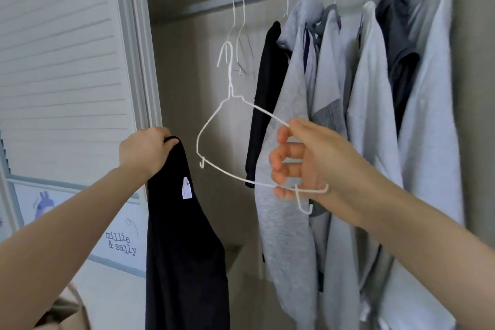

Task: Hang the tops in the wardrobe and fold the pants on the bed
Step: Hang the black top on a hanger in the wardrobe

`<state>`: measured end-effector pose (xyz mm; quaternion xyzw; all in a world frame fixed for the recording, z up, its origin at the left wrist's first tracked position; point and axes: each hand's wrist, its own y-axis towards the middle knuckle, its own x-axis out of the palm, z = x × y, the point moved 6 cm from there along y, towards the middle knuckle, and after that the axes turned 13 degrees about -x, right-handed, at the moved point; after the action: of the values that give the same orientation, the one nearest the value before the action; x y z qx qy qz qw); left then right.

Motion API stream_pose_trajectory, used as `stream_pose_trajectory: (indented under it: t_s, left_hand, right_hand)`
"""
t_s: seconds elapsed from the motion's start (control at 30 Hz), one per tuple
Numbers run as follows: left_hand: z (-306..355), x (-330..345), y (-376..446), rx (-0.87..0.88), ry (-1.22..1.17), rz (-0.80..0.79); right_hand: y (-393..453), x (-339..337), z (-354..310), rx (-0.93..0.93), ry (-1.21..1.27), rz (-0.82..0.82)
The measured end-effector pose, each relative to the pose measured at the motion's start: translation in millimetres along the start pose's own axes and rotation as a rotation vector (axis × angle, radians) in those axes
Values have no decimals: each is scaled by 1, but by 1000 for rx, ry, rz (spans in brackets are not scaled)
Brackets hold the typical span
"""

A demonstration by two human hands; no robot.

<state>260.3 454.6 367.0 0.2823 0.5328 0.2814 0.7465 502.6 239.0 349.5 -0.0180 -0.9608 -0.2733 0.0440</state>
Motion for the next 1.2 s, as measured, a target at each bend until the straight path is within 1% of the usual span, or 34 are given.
stream_pose_trajectory:
  t_s: [0.07, 0.13, 0.23, 0.3, 0.37, 0.43, 0.5, 0.53, 0.63, 0.73, 0.83, 0.9, 0.97, 1.0, 1.03, 1.07, 1.1, 1.13, 1.17, 1.2]
  left_hand:
    - [3, 5, -6, 3, 35, 7]
    - [2, 8, -8, 3, 71, -4]
    - [-2, 12, -8, -22, 93, -44]
    - [-3, 13, -8, -55, 70, -65]
    - [-6, 12, -7, -98, -52, -96]
    - [-4, 12, -7, -85, -311, -170]
    - [6, 9, -10, -15, -561, -264]
    - [13, 4, -13, 19, -639, -306]
    - [35, -11, -25, 81, -749, -362]
    - [50, -25, -34, 19, -879, -363]
    - [59, -37, -41, -52, -928, -348]
    - [66, -43, -46, -51, -969, -416]
    - [76, -51, -49, 31, -999, -498]
    - [81, -57, -51, 113, -970, -503]
    - [86, -64, -52, 224, -871, -442]
    - [90, -73, -52, 340, -700, -286]
    - [94, -83, -52, 433, -524, -91]
    - [97, -92, -52, 489, -423, 61]
    - [101, -95, -51, 516, -404, 98]
    - [103, -96, -50, 513, -448, 53]
  right_hand:
    - [-13, -9, -9, 22, 102, -52]
    - [-21, -15, -18, 23, 145, -106]
    - [-31, -26, -31, 20, 140, -168]
    - [-36, -32, -37, 20, 85, -219]
    - [-38, -34, -34, 39, 33, -271]
    - [-37, -34, -24, 71, 15, -296]
    - [-32, -33, -10, 92, 25, -298]
    - [-29, -33, -2, 101, 38, -293]
    - [-22, -30, 25, 112, 42, -264]
    - [-18, -22, 52, 52, -13, -215]
    - [-18, -22, 64, -9, -3, -147]
    - [-17, -29, 60, -42, 73, -115]
    - [-17, -39, 49, -87, 212, -96]
    - [-17, -45, 42, -112, 271, -99]
    - [-18, -51, 36, -135, 309, -107]
    - [-19, -55, 31, -149, 336, -117]
    - [-22, -59, 29, -154, 364, -134]
    - [-24, -60, 27, -150, 400, -165]
    - [-27, -60, 26, -135, 449, -210]
    - [-29, -59, 25, -111, 515, -271]
